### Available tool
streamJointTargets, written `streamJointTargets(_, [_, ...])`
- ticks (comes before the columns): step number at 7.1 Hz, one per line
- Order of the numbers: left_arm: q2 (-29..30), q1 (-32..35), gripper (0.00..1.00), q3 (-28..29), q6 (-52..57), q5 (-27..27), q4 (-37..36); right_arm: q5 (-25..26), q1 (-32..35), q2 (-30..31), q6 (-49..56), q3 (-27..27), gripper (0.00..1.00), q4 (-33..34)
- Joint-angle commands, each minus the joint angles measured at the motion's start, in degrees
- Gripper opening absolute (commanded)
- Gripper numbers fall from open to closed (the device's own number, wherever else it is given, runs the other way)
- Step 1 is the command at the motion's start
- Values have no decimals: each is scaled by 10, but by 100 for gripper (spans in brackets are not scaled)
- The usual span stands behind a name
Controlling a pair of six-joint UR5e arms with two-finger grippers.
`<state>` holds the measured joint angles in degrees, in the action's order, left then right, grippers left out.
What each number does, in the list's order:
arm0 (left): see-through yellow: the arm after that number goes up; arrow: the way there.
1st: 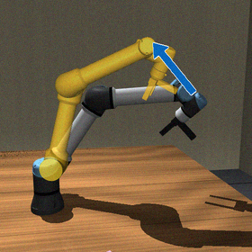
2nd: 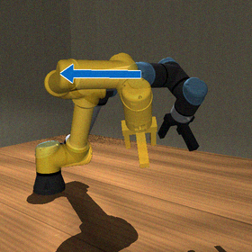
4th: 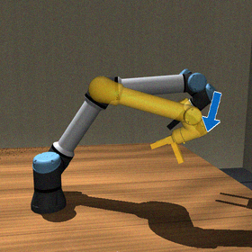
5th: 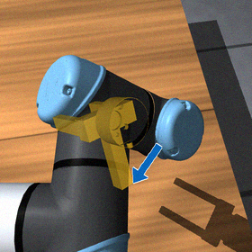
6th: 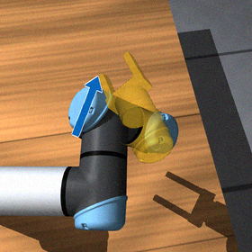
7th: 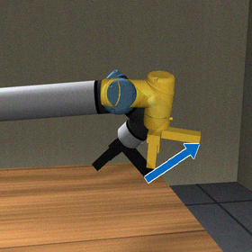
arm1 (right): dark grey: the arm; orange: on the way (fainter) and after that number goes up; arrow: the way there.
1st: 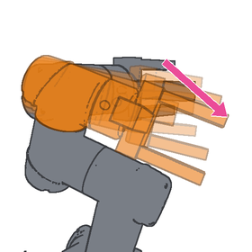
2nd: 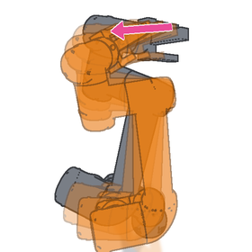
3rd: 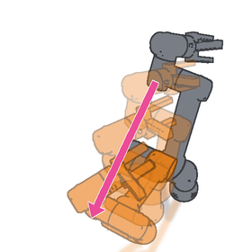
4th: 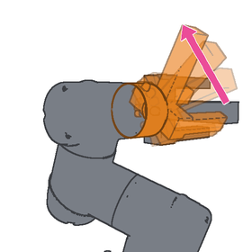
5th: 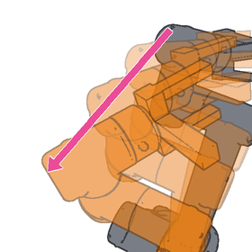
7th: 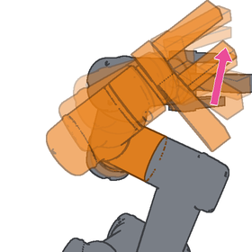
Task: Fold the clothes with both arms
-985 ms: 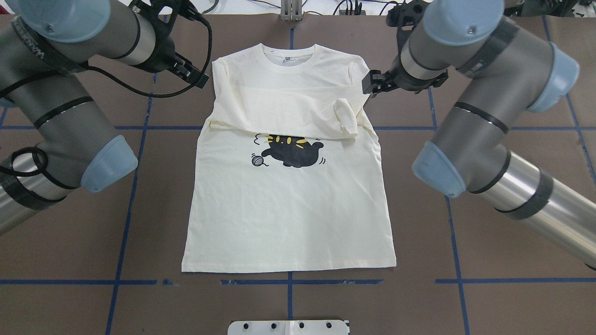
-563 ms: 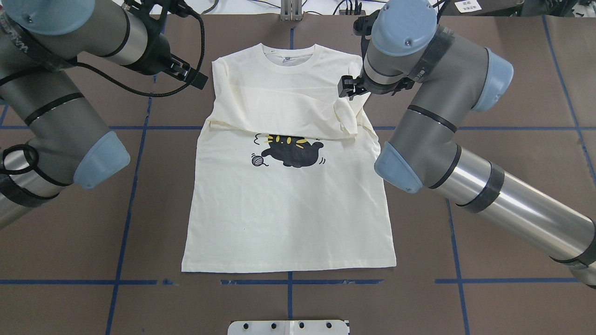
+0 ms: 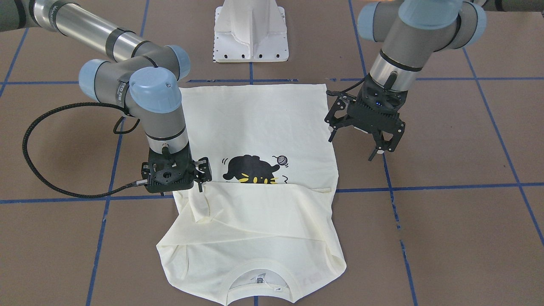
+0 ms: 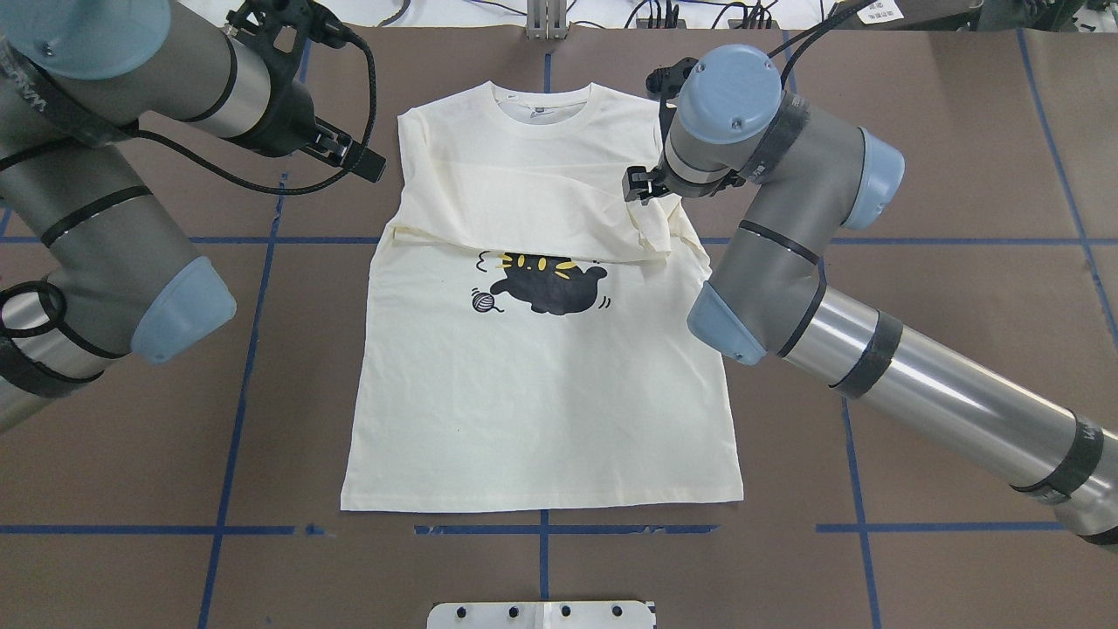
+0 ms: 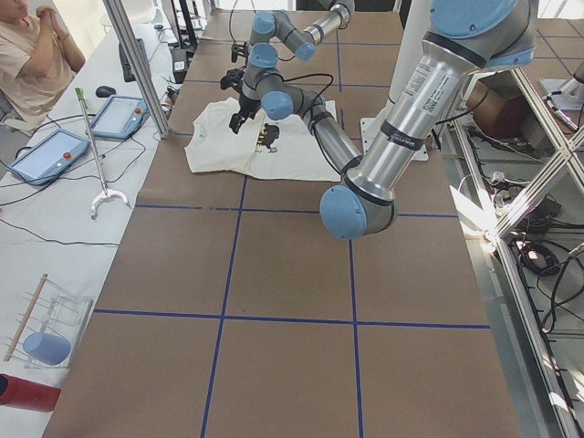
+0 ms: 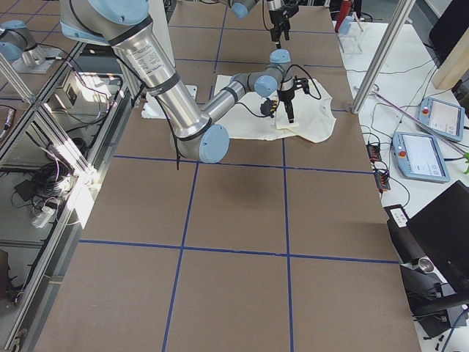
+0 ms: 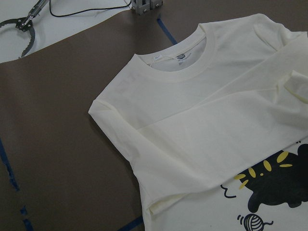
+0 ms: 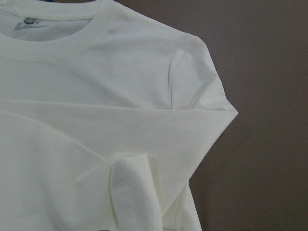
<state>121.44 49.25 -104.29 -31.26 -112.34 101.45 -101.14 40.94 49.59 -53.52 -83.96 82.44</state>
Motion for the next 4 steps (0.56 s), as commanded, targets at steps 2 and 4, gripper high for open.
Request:
streamJointTargets(2, [-2,1,100,-1,-1,1,-1,36,-37,-7,-2,6,87,39])
streamJointTargets(4, [-9,1,100,-3,-2,1,0,63,-53,-4,5,20,87,40])
